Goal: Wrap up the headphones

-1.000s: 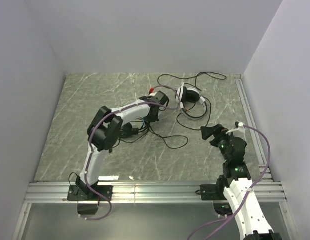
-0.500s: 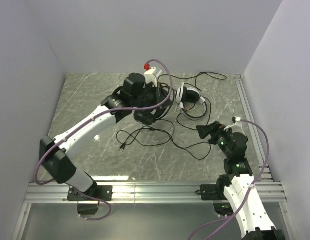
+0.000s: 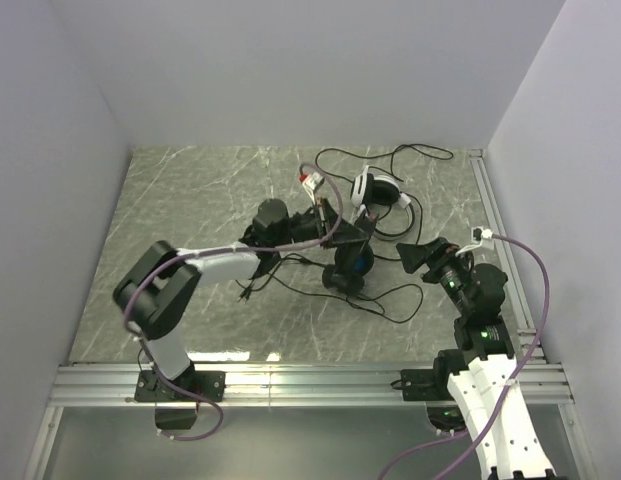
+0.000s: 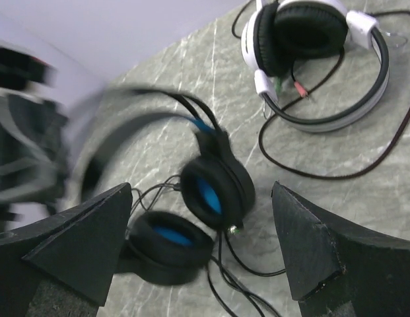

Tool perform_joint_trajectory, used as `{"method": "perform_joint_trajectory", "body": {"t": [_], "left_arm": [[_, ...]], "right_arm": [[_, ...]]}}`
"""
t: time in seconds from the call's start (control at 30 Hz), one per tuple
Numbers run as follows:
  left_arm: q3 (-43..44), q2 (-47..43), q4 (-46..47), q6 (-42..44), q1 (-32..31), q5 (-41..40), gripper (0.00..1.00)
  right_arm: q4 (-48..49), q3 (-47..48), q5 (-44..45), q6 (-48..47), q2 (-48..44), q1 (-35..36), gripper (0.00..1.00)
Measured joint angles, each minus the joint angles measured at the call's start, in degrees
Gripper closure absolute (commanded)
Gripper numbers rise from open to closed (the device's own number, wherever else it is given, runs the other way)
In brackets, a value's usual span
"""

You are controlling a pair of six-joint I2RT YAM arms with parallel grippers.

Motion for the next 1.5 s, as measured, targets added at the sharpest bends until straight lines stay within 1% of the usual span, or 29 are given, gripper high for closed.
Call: {"method": "perform_joint_trajectory", "body": {"t": [0.1, 0.23, 0.37, 0.4, 0.47, 0.5, 0.53, 0.57, 0.6, 0.67, 0.7, 0.73, 0.83, 0.9, 1.03, 1.1, 1.13, 1.23, 1.3, 1.4, 1.5], "left_arm": [[-4.63, 5.77, 9.99, -7.15, 0.26, 0.46, 1.0], [-6.4, 9.25, 19.45, -13.62, 2.08, 1.03, 1.0], [-8.13, 10.88, 24.33, -17.4, 4.7, 2.84, 0.86], [-8.63, 11.02, 25.09, -17.94, 5.27, 3.37, 0.75], [-10.16, 11.04, 26.53, -18.84, 6.67, 4.63, 0.65], [-10.8, 11.06, 26.67, -19.21, 7.19, 5.25, 0.53], [-11.65, 11.19, 26.75, -19.58, 7.96, 6.1, 0.5], [-12.26, 11.37, 26.77, -20.02, 8.55, 6.78, 0.43], [-12.74, 11.63, 26.82, -20.17, 9.22, 7.45, 0.25], [-13.68, 11.87, 26.73, -19.91, 10.49, 8.24, 0.08], [-14.29, 11.87, 26.86, -19.85, 11.26, 8.72, 0.02], [-14.78, 11.87, 27.08, -19.89, 11.96, 9.2, 0.01], [-15.54, 11.87, 27.17, -20.04, 14.12, 10.51, 0.01], [-15.58, 11.87, 27.15, -20.02, 15.41, 11.56, 0.01], [-15.56, 11.72, 26.91, -18.25, 17.03, 13.68, 0.01], [-15.54, 10.32, 23.47, -14.38, 17.46, 14.21, 0.01], [-15.34, 8.7, 19.69, -11.45, 17.62, 14.16, 0.01], [-11.89, 2.12, -0.57, 1.2, 17.62, 11.32, 0.01], [-7.63, -2.49, -15.34, 10.19, 17.59, 6.25, 0.01], [-3.13, -8.0, -31.65, 19.56, 17.64, -1.75, 0.01], [-0.28, -11.78, -44.7, 25.83, 17.64, -10.78, 0.01]], "right_arm": [[-1.09, 0.09, -0.46, -0.11, 0.48, 0.0, 0.08], [-1.86, 0.57, -1.88, -0.66, 3.39, 0.0, 0.09], [-1.42, 0.44, -3.96, -0.66, 5.4, 0.0, 0.09], [-1.16, 0.31, -4.59, -0.63, 5.81, 0.0, 0.09], [0.09, -0.17, -6.32, -0.48, 7.17, 0.0, 0.09], [1.14, -0.5, -7.3, -0.39, 7.87, 0.0, 0.09], [2.16, -0.76, -8.24, -0.17, 8.76, 0.0, 0.09], [2.97, -0.87, -9.16, 0.02, 9.75, 0.0, 0.09], [3.89, -0.9, -10.12, 0.26, 11.1, 0.02, 0.09], [5.77, -0.9, -11.45, 0.63, 13.07, 0.46, 0.09], [6.51, -0.9, -11.93, 0.68, 14.56, 0.9, 0.09], [6.86, -0.9, -12.17, 0.68, 15.43, 1.4, 0.09], [7.96, -0.68, -11.89, 0.61, 17.94, 5.44, 0.1], [8.72, 0.04, -10.86, 0.57, 20.09, 9.97, 0.1], [10.12, 2.43, -8.72, 0.57, 24.74, 16.7, 0.12], [10.69, 4.31, -7.26, 0.55, 27.67, 19.63, 0.12], [11.04, 5.09, -6.84, 0.52, 28.74, 20.65, 0.12], [12.39, 7.08, -5.14, 0.33, 31.76, 23.08, 0.12], [13.09, 7.82, -4.35, 0.22, 33.24, 23.93, 0.12], [13.94, 8.5, -3.61, 0.15, 35.71, 24.57, 0.13], [14.27, 9.01, -2.8, 0.15, 37.92, 25.0, 0.13]]}}
